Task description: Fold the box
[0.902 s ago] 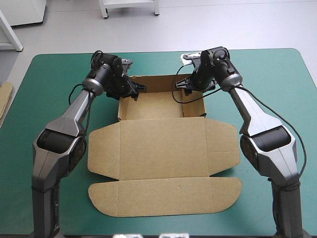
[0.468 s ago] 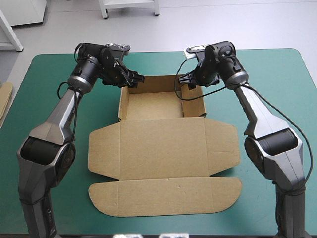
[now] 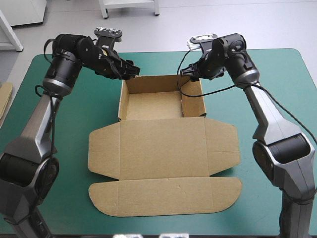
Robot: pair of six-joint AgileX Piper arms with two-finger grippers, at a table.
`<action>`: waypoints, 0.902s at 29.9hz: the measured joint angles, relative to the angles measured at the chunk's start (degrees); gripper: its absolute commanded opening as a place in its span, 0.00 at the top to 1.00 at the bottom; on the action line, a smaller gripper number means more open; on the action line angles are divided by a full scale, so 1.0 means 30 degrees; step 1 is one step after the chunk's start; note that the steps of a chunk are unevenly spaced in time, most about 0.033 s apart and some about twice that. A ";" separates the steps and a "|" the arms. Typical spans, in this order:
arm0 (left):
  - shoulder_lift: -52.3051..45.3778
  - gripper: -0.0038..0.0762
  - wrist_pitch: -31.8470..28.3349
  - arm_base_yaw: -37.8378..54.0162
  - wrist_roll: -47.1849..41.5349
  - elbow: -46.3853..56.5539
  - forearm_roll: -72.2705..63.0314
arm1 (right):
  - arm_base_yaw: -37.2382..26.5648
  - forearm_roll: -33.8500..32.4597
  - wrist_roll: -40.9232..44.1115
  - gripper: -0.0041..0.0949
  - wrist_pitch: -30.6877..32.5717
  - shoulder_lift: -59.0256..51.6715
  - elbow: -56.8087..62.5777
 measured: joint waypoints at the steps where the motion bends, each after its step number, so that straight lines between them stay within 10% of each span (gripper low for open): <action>1: -0.0206 0.33 0.0000 -0.0012 0.0001 0.0000 0.0000 | -0.0012 0.0000 -0.0031 0.40 0.0000 -0.0167 0.0000; 8: -0.2498 0.34 -0.0106 -0.0629 0.0663 0.2363 0.0056 | -0.0012 0.0569 -0.0412 0.40 0.0005 -0.1791 0.0135; 17: -1.0149 0.36 -0.6922 -0.0784 0.0409 1.4056 -0.0529 | -0.0012 0.0293 -0.0808 0.40 0.0005 -0.4005 0.3451; 27: -1.7656 0.36 -0.9081 -0.0784 -0.0217 2.0172 -0.0538 | -0.0012 0.0569 -0.0960 0.40 -0.1417 -0.7284 0.8198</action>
